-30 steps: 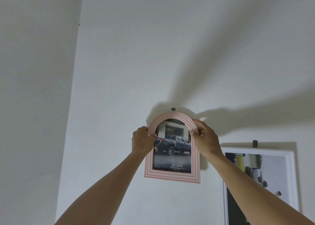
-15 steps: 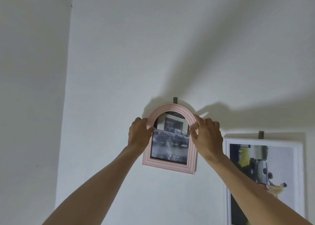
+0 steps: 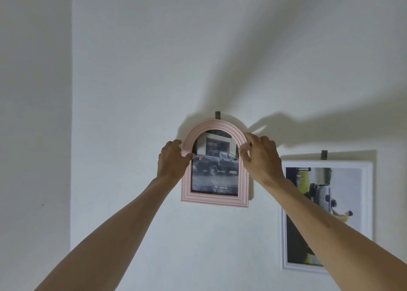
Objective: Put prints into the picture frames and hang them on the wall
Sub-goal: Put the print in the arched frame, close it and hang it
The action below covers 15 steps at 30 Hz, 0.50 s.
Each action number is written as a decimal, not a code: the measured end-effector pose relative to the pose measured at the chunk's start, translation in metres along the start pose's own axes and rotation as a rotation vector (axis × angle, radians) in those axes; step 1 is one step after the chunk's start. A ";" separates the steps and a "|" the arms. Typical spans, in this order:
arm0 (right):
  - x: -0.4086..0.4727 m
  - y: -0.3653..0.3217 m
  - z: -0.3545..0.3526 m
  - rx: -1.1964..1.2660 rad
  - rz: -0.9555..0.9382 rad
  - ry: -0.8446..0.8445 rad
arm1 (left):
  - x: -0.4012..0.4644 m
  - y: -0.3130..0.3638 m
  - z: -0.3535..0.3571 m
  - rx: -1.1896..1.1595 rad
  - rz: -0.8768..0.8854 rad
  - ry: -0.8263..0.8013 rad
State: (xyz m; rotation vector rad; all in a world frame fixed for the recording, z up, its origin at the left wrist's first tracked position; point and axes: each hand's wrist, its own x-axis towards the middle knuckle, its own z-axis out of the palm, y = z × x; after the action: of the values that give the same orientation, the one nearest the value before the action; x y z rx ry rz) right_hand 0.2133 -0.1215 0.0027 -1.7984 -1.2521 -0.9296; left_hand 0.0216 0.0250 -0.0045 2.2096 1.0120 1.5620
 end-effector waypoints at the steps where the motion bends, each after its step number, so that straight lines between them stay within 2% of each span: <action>1: -0.002 0.001 -0.004 0.003 -0.008 0.004 | -0.001 0.000 0.000 0.002 -0.004 0.003; 7: -0.013 0.018 -0.043 0.041 0.002 0.073 | -0.017 0.022 -0.003 0.052 0.042 0.113; 11: -0.021 0.048 -0.071 0.029 0.045 0.167 | -0.037 0.050 0.012 0.021 0.240 0.263; 15: -0.035 0.092 -0.102 0.001 0.114 0.232 | -0.069 0.091 0.042 -0.088 0.420 0.254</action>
State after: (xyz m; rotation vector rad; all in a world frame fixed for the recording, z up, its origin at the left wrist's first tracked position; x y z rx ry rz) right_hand 0.2768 -0.2482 0.0037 -1.6881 -0.9950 -1.0385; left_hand 0.0831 -0.0794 -0.0197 2.3086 0.5383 2.0620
